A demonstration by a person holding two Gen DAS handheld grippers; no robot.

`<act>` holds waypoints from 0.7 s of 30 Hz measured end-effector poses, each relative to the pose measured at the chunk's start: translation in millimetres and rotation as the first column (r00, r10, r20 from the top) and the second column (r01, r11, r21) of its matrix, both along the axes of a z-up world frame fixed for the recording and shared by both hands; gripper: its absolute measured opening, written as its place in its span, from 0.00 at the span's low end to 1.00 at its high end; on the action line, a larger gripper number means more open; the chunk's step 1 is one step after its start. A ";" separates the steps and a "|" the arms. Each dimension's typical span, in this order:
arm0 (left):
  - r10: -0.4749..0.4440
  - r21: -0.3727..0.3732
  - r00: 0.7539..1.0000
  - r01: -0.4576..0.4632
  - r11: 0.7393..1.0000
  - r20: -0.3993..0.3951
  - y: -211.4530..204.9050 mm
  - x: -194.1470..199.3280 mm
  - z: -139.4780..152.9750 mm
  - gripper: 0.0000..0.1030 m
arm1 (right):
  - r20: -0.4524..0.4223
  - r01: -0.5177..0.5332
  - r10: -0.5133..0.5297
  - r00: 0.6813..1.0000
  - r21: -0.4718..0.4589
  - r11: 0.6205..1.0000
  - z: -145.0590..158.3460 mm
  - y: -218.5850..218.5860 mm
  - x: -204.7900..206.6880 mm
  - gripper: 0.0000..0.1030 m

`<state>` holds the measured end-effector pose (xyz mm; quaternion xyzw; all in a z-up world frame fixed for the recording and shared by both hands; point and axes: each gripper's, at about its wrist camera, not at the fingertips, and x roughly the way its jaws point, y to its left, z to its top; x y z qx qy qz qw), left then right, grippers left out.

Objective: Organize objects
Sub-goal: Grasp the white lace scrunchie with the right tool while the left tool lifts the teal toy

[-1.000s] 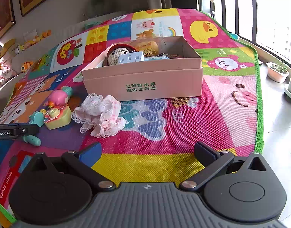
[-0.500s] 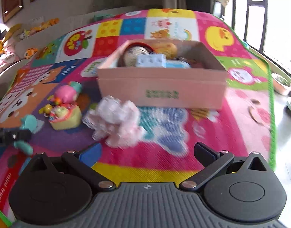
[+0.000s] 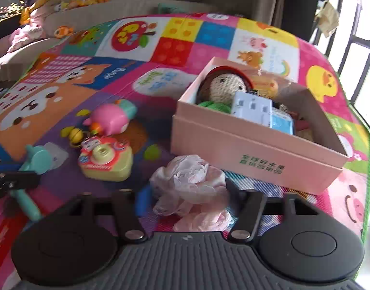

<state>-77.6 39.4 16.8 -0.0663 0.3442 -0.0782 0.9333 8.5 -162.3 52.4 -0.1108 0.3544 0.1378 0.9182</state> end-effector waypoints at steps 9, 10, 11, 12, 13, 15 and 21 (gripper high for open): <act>0.009 -0.013 1.000 -0.009 1.000 -0.001 -0.6 -0.5 0.4 0.17 | 0.003 0.069 -0.069 0.998 0.057 0.996 31.1 -44.8 -36.9 0.29; 0.011 -0.009 1.000 -0.011 1.000 -0.002 -1.0 -0.4 0.5 0.17 | -0.005 0.080 -0.080 0.997 0.071 0.994 34.8 -52.3 -42.1 0.29; 0.012 -0.006 1.000 -0.012 1.000 -0.002 -1.4 -0.3 0.5 0.17 | -0.011 0.089 -0.088 0.996 0.085 0.992 38.2 -59.4 -47.2 0.29; 0.012 -0.004 1.000 -0.012 1.000 -0.002 -1.6 0.1 0.5 0.17 | -0.014 0.100 -0.099 0.995 0.097 0.990 41.4 -66.9 -53.8 0.29; 0.013 -0.001 1.000 -0.013 1.000 -0.003 -2.4 0.4 0.7 0.17 | -0.011 0.111 -0.111 0.994 0.103 0.988 43.9 -73.4 -59.8 0.29; 0.014 0.007 1.000 -0.014 1.000 -0.005 -3.0 0.4 1.0 0.17 | 0.002 0.135 -0.136 0.991 0.104 0.985 47.1 -83.5 -70.4 0.29; 0.023 0.057 1.000 -0.022 0.998 -0.008 -11.3 0.4 2.6 0.16 | 0.019 0.168 -0.173 0.985 0.143 0.975 44.8 -103.4 -89.8 0.29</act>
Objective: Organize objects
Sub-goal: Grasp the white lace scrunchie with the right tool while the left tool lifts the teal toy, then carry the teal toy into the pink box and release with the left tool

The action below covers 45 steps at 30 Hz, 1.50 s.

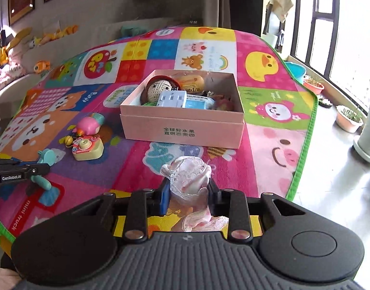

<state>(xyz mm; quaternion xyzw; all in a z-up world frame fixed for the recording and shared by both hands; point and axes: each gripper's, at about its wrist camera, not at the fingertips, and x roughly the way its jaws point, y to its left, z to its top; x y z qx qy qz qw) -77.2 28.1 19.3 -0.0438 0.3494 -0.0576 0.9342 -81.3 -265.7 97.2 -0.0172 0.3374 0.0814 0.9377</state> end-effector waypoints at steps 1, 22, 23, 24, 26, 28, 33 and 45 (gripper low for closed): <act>0.000 0.009 1.000 0.000 1.000 -0.001 -1.1 -0.1 0.3 0.16 | 0.003 0.001 -0.001 1.000 0.011 1.000 -1.1 -1.9 -1.8 0.29; -0.251 0.002 0.945 0.256 0.967 0.208 -112.7 128.1 92.1 0.13 | 0.107 -0.034 0.012 0.994 0.207 0.978 -21.8 -27.1 -17.5 0.29; -0.245 0.011 0.945 0.248 0.969 0.218 -119.2 140.6 87.7 0.13 | 0.111 -0.030 0.008 0.994 0.206 0.978 -22.5 -28.0 -17.8 0.29; -0.238 0.014 0.946 0.241 0.971 0.220 -124.6 152.9 81.3 0.13 | 0.113 -0.026 0.003 0.994 0.204 0.979 -23.1 -29.3 -18.0 0.29; -0.221 -0.010 0.954 0.228 0.974 0.203 -130.0 171.3 67.6 0.13 | 0.110 -0.017 -0.005 0.994 0.204 0.979 -24.9 -32.7 -17.6 0.29; -0.220 -0.021 0.959 0.227 0.974 0.178 -131.8 176.1 54.9 0.15 | 0.103 -0.009 -0.012 0.995 0.206 0.979 -27.8 -36.0 -16.2 0.29; -0.256 0.001 0.954 0.259 0.966 0.153 -128.4 155.4 46.6 0.17 | 0.083 0.000 -0.017 0.996 0.204 0.979 -34.3 -37.1 -9.2 0.29; -0.043 -0.234 0.985 0.082 0.969 0.170 -14.3 35.2 48.2 0.17 | 0.024 -0.039 0.035 0.999 0.206 0.978 -19.4 -30.6 7.3 0.29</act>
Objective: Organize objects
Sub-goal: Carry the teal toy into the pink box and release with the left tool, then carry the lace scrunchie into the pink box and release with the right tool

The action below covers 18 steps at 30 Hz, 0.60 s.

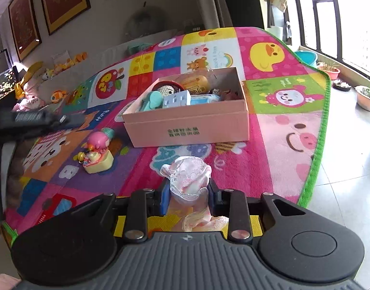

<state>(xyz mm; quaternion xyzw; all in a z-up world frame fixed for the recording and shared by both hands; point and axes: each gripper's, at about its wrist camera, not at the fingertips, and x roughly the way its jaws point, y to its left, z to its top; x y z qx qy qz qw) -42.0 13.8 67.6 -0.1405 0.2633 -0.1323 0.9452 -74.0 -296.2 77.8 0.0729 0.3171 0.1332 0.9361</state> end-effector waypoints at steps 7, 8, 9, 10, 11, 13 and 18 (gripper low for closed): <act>0.017 -0.071 0.998 -0.021 0.997 -0.054 35.6 -10.8 -27.2 0.17 | 0.004 -0.021 0.021 1.000 -0.056 0.998 54.5 13.8 59.7 0.29; 0.005 -0.068 0.999 -0.008 0.998 -0.049 34.7 -8.7 -28.6 0.17 | 0.011 -0.023 0.024 1.000 -0.078 0.997 63.3 18.6 73.2 0.29; -0.002 -0.062 0.999 0.000 0.998 -0.043 33.5 -6.8 -29.8 0.17 | 0.011 -0.023 0.024 1.000 -0.094 0.995 71.9 24.2 89.9 0.29; 0.002 -0.057 0.999 -0.004 0.998 -0.042 33.6 -4.2 -31.1 0.17 | -0.002 -0.023 0.023 1.000 -0.095 0.995 80.8 30.6 110.3 0.29; 0.011 -0.058 0.999 -0.014 0.998 -0.043 35.8 -2.1 -33.0 0.17 | -0.022 -0.027 0.025 0.999 -0.084 0.996 87.6 36.2 129.3 0.29; 0.034 -0.079 0.998 -0.038 0.996 -0.044 43.7 0.9 -38.2 0.17 | -0.062 -0.026 0.023 0.998 -0.056 0.998 98.4 50.5 172.6 0.29; 0.014 -0.146 0.998 -0.022 0.989 -0.055 58.2 -0.5 -58.1 0.17 | -0.163 0.026 -0.021 0.986 0.032 0.999 91.8 89.4 267.5 0.29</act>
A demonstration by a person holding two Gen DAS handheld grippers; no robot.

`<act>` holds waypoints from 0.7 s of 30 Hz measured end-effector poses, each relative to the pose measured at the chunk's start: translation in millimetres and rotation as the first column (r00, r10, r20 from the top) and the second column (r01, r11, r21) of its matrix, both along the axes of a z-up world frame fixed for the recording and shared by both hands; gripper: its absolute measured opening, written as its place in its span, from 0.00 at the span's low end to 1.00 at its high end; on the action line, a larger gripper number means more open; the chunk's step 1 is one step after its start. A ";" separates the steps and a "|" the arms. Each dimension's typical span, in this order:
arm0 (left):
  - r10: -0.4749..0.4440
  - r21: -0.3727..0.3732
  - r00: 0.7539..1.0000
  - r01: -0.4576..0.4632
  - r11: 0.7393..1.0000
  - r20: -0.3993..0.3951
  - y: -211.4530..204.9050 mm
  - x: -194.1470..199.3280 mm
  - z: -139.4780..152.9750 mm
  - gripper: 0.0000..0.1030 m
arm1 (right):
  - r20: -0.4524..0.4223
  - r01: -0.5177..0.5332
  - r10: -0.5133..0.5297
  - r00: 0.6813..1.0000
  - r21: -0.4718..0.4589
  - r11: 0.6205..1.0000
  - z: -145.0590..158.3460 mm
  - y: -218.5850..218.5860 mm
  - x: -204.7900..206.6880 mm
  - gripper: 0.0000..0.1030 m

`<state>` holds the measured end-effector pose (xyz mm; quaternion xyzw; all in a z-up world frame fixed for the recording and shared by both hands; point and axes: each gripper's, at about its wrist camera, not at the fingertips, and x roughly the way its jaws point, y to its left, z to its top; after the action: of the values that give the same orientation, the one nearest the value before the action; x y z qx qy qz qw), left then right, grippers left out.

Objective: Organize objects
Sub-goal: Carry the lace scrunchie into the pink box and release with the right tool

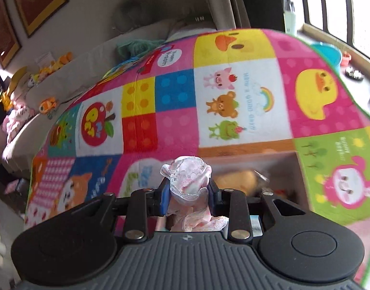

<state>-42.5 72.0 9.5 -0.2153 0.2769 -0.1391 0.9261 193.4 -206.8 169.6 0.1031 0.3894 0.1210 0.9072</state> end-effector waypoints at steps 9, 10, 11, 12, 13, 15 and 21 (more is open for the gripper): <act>-0.027 -0.006 1.000 0.027 1.000 0.000 -2.6 -1.5 -4.9 0.17 | -0.195 0.005 -0.031 0.980 -0.131 0.991 -56.5 43.1 70.9 0.29; -0.028 -0.008 1.000 0.028 1.000 -0.010 -2.5 0.6 -5.6 0.17 | -0.212 -0.003 -0.029 0.977 -0.147 0.989 -58.4 45.8 72.7 0.29; -0.028 -0.014 0.999 0.028 1.000 -0.023 -2.0 2.3 -6.7 0.17 | -0.229 -0.007 -0.030 0.973 -0.160 0.987 -60.0 47.7 74.7 0.29; -0.027 -0.023 0.999 0.026 0.999 -0.034 -0.5 3.5 -7.5 0.17 | -0.249 -0.010 -0.034 0.968 -0.174 0.985 -62.6 50.5 78.5 0.29; -0.026 -0.035 0.999 0.025 0.999 -0.038 1.2 4.1 -8.1 0.17 | -0.266 -0.013 -0.038 0.963 -0.189 0.982 -66.0 54.2 82.9 0.29; -0.025 -0.053 0.999 0.023 0.998 -0.035 4.3 3.5 -8.6 0.17 | -0.297 -0.027 -0.040 0.954 -0.217 0.976 -75.5 60.7 90.9 0.28; -0.026 -0.060 0.999 0.024 0.998 -0.035 4.5 3.5 -9.3 0.17 | -0.306 -0.041 -0.032 0.952 -0.231 0.972 -72.5 54.9 94.2 0.40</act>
<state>-39.1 76.6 0.2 -0.2416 0.2919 -0.1552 0.9123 287.7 -152.0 97.1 0.0120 0.5376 0.0589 0.8411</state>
